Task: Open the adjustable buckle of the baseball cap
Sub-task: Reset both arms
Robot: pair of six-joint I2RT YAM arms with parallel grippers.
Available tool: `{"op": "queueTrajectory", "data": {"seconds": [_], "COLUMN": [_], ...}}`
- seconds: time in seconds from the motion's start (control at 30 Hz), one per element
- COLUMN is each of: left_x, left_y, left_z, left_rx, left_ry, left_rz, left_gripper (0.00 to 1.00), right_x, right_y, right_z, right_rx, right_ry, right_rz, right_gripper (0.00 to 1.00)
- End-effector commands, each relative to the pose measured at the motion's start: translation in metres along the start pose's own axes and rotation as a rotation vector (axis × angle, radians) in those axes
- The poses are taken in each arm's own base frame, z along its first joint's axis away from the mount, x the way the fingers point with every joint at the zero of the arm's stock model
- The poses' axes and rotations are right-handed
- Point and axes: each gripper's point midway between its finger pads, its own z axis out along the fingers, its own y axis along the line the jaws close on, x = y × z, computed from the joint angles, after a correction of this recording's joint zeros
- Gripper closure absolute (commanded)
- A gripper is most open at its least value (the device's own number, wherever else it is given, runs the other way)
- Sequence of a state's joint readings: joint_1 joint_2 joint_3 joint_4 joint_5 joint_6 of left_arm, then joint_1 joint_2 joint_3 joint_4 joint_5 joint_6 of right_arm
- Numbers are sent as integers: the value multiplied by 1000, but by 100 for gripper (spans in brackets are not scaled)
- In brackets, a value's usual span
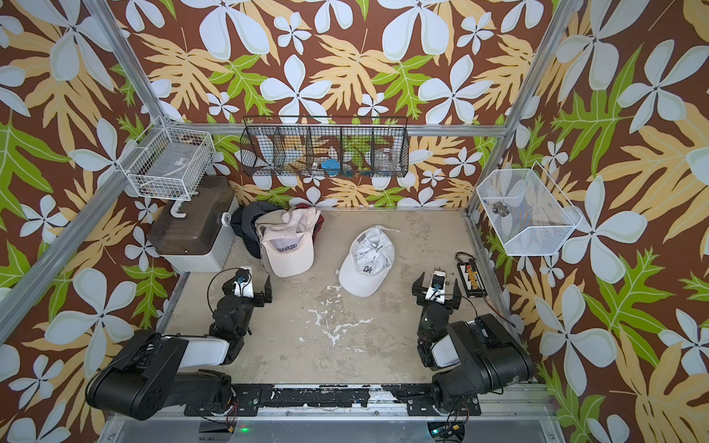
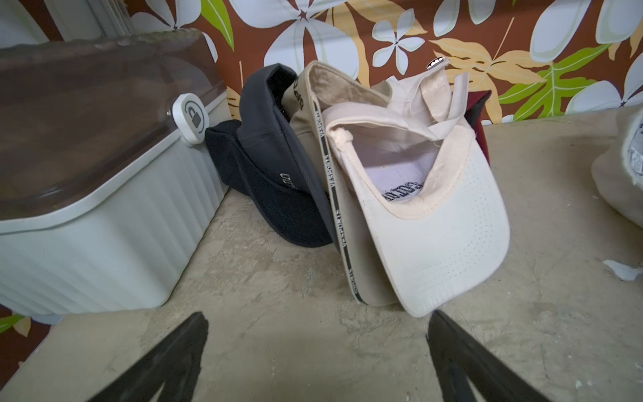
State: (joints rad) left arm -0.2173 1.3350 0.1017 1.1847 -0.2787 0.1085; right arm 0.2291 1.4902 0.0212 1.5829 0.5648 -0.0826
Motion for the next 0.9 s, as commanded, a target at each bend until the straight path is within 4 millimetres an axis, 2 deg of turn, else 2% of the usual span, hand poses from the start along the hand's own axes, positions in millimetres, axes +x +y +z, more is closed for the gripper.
{"op": "queueTrajectory", "data": {"seconds": [0.0, 0.77, 0.87], "left_x": [-25, -20, -15], "left_y": [1, 3, 2], "left_z": [-1, -6, -1], "left_rx": [15, 66, 75], "left_ry": [-103, -151, -107], "left_rz": [-49, -79, -80], "left_gripper": [0, 0, 0], "right_x": [-17, -20, -20], "right_y": [-1, 7, 8], "right_z": [-1, -9, -9], "right_rx": [-5, -75, -80], "right_ry": [-68, -106, -104], "right_rz": [44, 32, 28], "right_gripper": [0, 0, 0]}}
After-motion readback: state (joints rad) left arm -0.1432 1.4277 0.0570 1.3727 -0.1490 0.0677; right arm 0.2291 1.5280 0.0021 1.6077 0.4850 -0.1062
